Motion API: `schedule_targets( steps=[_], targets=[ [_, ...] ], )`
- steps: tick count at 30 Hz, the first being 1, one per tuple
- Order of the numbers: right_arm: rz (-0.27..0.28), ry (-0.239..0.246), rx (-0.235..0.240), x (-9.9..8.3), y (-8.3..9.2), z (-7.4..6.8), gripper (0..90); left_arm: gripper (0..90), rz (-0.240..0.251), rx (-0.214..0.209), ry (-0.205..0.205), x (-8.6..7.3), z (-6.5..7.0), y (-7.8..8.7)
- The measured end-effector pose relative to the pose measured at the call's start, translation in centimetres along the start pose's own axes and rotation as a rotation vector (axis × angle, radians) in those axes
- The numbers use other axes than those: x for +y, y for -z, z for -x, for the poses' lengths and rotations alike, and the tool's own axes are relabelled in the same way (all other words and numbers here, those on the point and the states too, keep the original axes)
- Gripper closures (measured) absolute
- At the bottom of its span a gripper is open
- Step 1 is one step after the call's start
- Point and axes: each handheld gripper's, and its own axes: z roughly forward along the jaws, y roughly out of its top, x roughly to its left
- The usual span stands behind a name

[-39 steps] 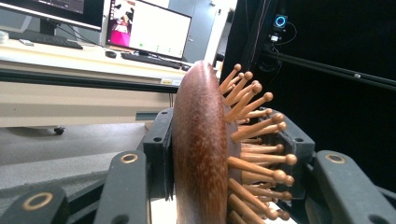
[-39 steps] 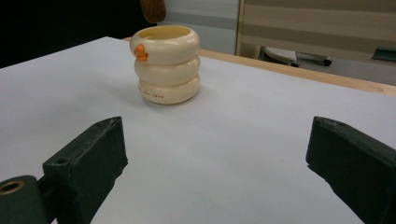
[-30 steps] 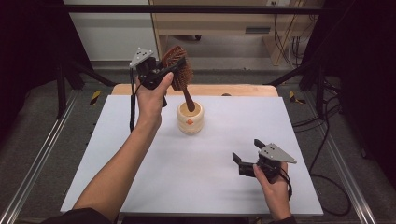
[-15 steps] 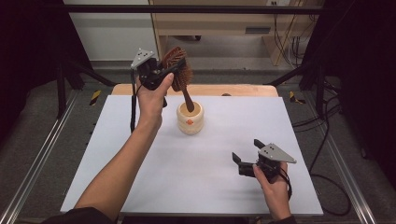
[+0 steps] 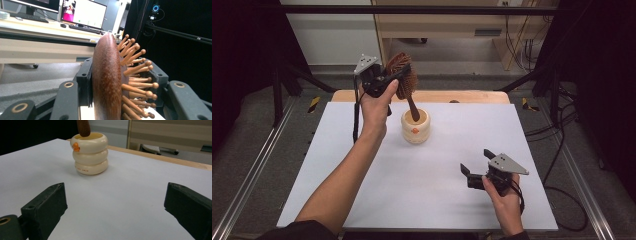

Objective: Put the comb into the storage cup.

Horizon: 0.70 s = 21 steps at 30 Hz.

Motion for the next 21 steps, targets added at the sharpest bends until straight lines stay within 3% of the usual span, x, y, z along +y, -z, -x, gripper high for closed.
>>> schedule_targets(
  steps=[9, 21],
  targets=[
    [-0.005, 0.002, 0.0, -0.1, -0.1, -0.1, 4.7, 49.4, -0.022, 0.008, -0.022, -0.7, 0.1, -0.6],
    [-0.014, 0.002, -0.001, -0.1, -0.3, -0.2, 4.6, 49.3, -0.022, 0.01, -0.019, -1.1, -0.3, -0.8]
  ],
)
